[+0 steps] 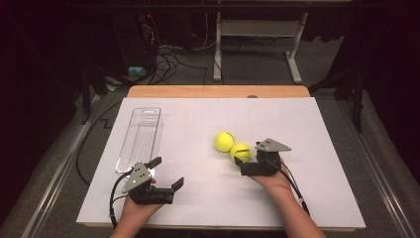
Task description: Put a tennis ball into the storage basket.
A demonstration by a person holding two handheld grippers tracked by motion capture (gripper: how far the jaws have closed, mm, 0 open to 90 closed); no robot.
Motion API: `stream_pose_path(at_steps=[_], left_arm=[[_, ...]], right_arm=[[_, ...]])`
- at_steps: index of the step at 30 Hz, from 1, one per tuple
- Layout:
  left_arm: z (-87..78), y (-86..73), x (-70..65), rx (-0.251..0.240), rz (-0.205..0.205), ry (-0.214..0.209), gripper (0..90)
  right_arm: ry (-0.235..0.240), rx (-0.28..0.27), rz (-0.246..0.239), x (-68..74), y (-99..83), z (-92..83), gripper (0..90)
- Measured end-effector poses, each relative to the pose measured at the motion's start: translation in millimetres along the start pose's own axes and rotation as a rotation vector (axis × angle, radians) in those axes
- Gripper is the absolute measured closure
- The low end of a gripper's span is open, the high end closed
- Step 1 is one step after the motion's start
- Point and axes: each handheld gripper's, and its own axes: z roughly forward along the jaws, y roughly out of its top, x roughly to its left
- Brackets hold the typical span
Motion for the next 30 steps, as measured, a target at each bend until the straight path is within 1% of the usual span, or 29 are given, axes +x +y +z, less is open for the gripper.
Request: stream_pose_path(at_steps=[1,2,3,7,8,11,12,14,15,18,19,22,23,26,27,29,30], left_arm=[[-0.1,0.3,-0.5,-0.004,0.000,-0.001,0.2],[-0.1,0.3,-0.5,-0.004,0.000,-0.001,0.2],[0.1,0.3,-0.8,-0.004,0.000,-0.001,0.2],[-0.1,0.3,-0.5,-0.003,0.001,0.000,0.2],[-0.1,0.3,-0.5,-0.003,0.001,0.000,0.2],[-0.4,0.3,-0.2,-0.004,0.002,0.001,0.2],[-0.5,0.3,-0.1,-0.002,0.003,0.001,0.2],[-0.5,0.2,0.1,-0.001,0.003,0.001,0.2],[-0.4,0.2,0.0,-0.002,0.001,0.001,0.2],[-0.3,0.2,-0.1,-0.003,0.002,0.001,0.3],[-0.6,0.3,0.1,-0.001,0.004,0.004,0.3],[-0.8,0.4,0.3,-0.003,0.000,0.004,0.4],[-0.7,0.1,0.5,-0.007,-0.003,0.005,0.4],[-0.7,-0.1,0.7,-0.005,-0.005,0.005,0.6],[-0.8,0.0,0.7,-0.005,-0.004,0.005,0.6],[-1.0,0.1,0.8,-0.003,-0.005,0.004,0.6],[-1.1,0.2,0.9,-0.001,-0.003,0.004,0.6]], right_arm=[[0.004,0.020,-0.005,0.5,2.4,4.7,4.0],[0.004,0.020,-0.005,0.5,2.4,4.7,4.0],[0.011,0.034,-0.006,1.5,3.5,7.4,6.2],[0.021,0.060,-0.009,3.0,3.9,12.2,12.3],[0.021,0.060,-0.009,3.0,3.9,12.2,12.3],[0.031,0.084,-0.006,3.4,2.9,15.9,17.5],[0.031,0.084,-0.006,3.4,2.9,15.9,17.5],[0.034,0.091,-0.009,4.0,2.5,16.7,21.3],[0.024,0.096,-0.023,4.9,2.0,16.4,25.6],[0.022,0.097,-0.027,5.3,2.4,15.7,26.2],[0.019,0.096,-0.037,6.0,2.7,13.7,26.4],[0.024,0.086,-0.035,7.2,3.5,9.8,26.5],[0.026,0.066,-0.045,9.6,5.1,3.8,26.5],[0.030,0.053,-0.054,12.0,5.7,-1.2,26.5],[0.032,0.042,-0.064,14.5,5.3,-6.7,26.5],[0.034,0.036,-0.066,15.4,4.5,-9.5,26.6],[0.038,0.024,-0.072,16.5,2.3,-15.2,26.5]])
